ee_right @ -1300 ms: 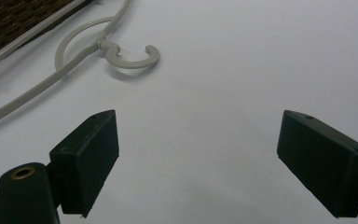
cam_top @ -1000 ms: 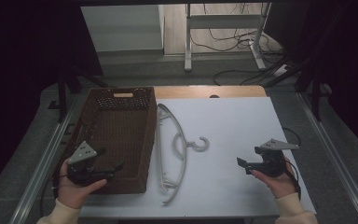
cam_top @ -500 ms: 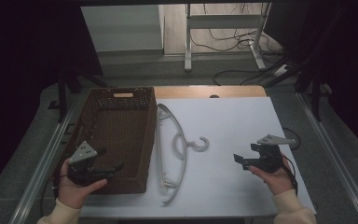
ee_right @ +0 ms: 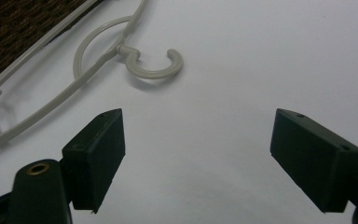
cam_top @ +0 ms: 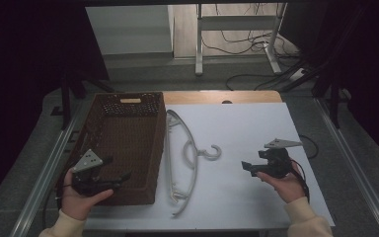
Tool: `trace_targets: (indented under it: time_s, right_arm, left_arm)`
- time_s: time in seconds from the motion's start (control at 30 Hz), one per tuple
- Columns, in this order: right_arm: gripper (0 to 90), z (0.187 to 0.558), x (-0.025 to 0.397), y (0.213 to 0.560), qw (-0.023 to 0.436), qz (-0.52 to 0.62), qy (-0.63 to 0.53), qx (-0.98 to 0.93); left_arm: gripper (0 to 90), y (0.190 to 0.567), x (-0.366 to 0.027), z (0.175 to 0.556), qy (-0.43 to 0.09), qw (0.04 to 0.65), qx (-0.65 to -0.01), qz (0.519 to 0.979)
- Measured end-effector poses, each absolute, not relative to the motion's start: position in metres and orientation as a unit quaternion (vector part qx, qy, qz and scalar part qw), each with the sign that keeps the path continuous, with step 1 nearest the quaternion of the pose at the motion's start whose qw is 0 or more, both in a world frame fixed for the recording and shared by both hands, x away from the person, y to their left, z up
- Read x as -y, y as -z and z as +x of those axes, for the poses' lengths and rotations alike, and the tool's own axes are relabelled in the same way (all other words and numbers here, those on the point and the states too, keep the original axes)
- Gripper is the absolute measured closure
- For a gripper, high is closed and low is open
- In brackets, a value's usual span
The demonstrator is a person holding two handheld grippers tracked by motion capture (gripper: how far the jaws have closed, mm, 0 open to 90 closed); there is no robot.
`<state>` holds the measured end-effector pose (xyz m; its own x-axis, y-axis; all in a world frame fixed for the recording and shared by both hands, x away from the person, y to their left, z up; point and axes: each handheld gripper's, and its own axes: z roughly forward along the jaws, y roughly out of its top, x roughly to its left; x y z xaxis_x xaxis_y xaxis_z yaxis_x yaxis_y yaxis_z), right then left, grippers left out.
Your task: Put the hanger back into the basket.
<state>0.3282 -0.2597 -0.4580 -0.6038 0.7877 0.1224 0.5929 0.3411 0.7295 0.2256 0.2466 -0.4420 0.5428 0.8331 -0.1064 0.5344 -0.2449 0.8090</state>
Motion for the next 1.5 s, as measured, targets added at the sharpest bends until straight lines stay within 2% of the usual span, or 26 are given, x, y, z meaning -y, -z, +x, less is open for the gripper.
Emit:
trace_targets:
  time_s: [0.4,0.87,1.5]
  right_arm:
    - [21.0,0.369,0.193,0.457,0.08,0.421,-0.352,-0.832]
    - [22.2,0.404,0.132,0.473,0.06,0.429,-0.323,-0.841]
    - [27.1,0.428,0.088,0.491,0.06,0.445,-0.288,-0.846]
  left_arm:
    - [16.1,0.441,-0.245,0.227,-0.173,0.427,-0.439,0.771]
    - [16.2,0.441,-0.245,0.227,-0.172,0.427,-0.44,0.771]
    - [16.3,0.44,-0.245,0.227,-0.173,0.429,-0.438,0.771]
